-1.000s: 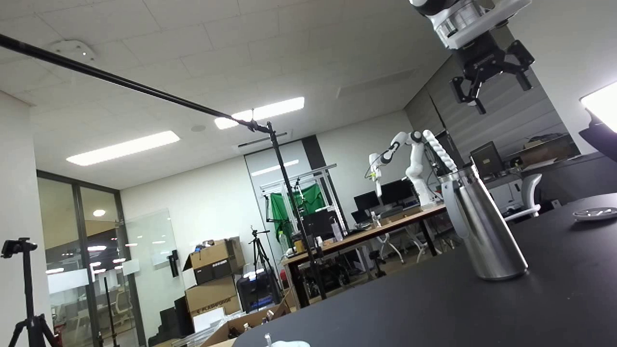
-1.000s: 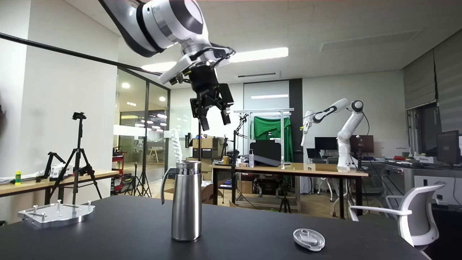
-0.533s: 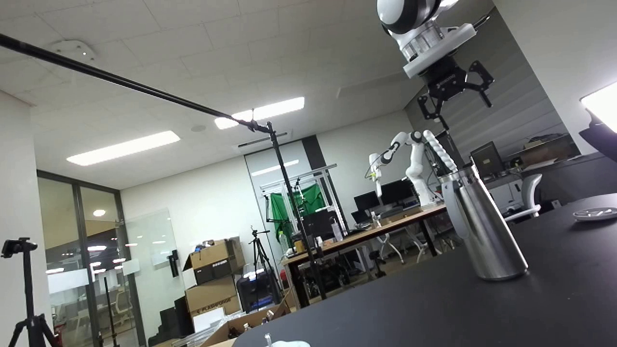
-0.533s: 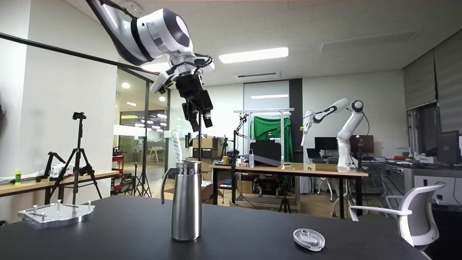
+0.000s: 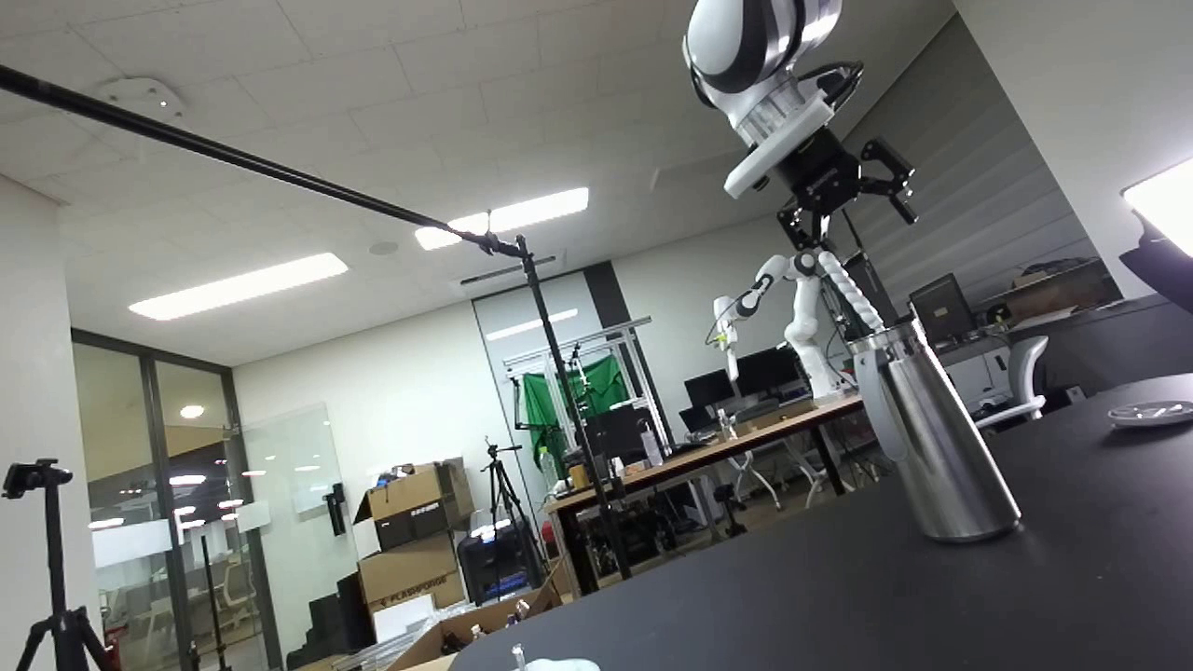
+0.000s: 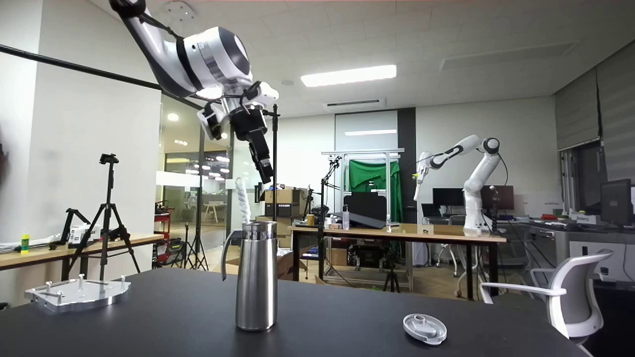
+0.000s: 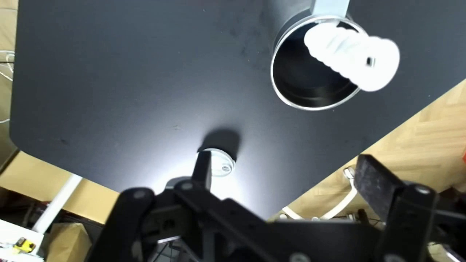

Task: Move the brush inside the flask up and down

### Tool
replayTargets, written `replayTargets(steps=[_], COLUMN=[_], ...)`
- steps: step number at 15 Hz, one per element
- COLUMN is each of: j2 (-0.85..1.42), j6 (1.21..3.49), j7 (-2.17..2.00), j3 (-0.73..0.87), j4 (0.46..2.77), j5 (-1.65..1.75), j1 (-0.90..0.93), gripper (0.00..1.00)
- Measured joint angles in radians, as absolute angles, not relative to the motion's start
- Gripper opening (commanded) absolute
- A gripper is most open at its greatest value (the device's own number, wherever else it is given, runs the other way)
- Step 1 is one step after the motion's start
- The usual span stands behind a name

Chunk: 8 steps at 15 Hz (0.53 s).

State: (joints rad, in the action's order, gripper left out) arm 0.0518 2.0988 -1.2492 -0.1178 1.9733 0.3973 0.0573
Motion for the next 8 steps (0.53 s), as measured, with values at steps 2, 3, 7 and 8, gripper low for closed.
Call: replayTargets(steps=[2,3,7,8], j2=[0.082,0.096,0.134,0.139], j6=[2.064,2.055,2.047,2.047], j7=[-1.307,-1.324,-1.346,-1.349], j3=[-0.118,-0.118,-0.117,-0.116], j4=[1.951,1.942,1.925,1.924], j5=[0.397,0.394,0.371,0.368], j1=[0.082,0.094,0.121,0.124], gripper=[1.00,1.00,1.00,1.00])
